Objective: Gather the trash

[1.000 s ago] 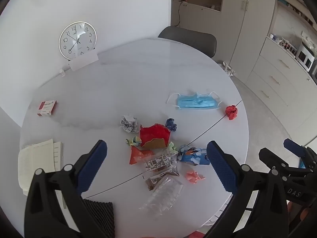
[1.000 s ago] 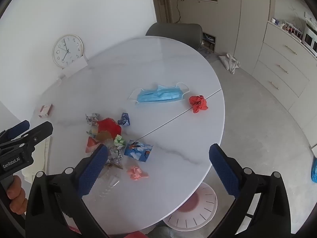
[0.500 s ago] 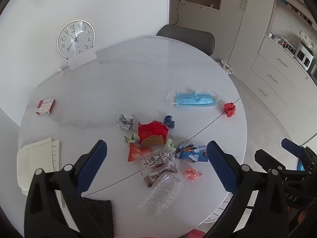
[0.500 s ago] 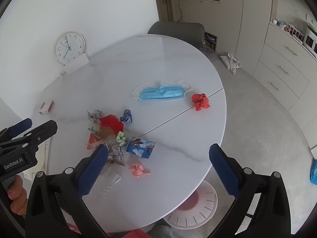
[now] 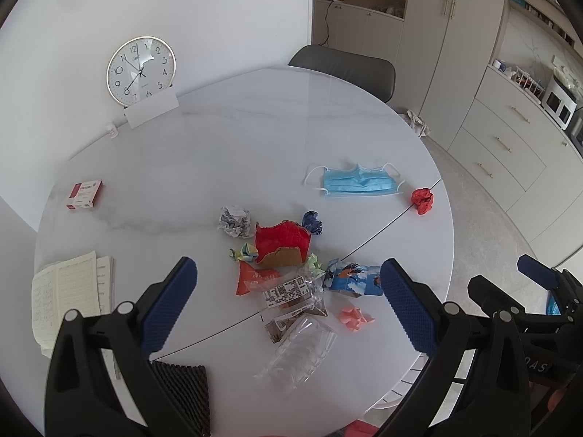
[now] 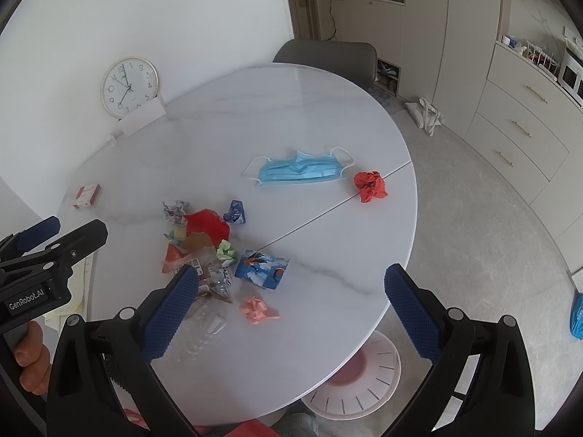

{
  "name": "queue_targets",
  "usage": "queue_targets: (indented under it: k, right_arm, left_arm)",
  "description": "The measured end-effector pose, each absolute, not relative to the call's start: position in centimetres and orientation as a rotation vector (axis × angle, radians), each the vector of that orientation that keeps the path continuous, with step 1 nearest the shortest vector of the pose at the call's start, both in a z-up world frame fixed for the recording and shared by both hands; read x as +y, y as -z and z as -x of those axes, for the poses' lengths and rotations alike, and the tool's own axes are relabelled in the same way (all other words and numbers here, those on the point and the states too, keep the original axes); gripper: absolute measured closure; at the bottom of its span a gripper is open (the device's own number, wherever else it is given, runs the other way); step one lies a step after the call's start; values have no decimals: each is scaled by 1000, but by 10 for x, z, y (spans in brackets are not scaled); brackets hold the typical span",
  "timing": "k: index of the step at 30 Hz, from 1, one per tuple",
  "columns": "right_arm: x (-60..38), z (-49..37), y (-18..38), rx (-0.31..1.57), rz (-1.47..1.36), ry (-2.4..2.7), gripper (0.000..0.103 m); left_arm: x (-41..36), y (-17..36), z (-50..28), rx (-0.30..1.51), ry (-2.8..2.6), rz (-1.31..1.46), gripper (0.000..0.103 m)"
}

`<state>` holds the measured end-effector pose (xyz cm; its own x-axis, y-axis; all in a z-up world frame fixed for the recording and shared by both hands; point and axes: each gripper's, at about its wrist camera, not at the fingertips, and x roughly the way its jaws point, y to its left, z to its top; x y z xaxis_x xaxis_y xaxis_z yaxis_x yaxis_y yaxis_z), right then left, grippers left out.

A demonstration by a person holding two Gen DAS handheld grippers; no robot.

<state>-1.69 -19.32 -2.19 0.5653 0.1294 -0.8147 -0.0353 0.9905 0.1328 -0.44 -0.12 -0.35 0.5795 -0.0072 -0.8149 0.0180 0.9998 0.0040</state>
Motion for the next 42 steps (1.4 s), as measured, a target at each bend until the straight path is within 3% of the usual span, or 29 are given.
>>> queue_targets:
  k: [42]
  right_arm:
    - [-189, 16, 23, 977, -101, -99, 2]
  left_arm:
    - [4, 7, 3, 979, 16, -1, 6]
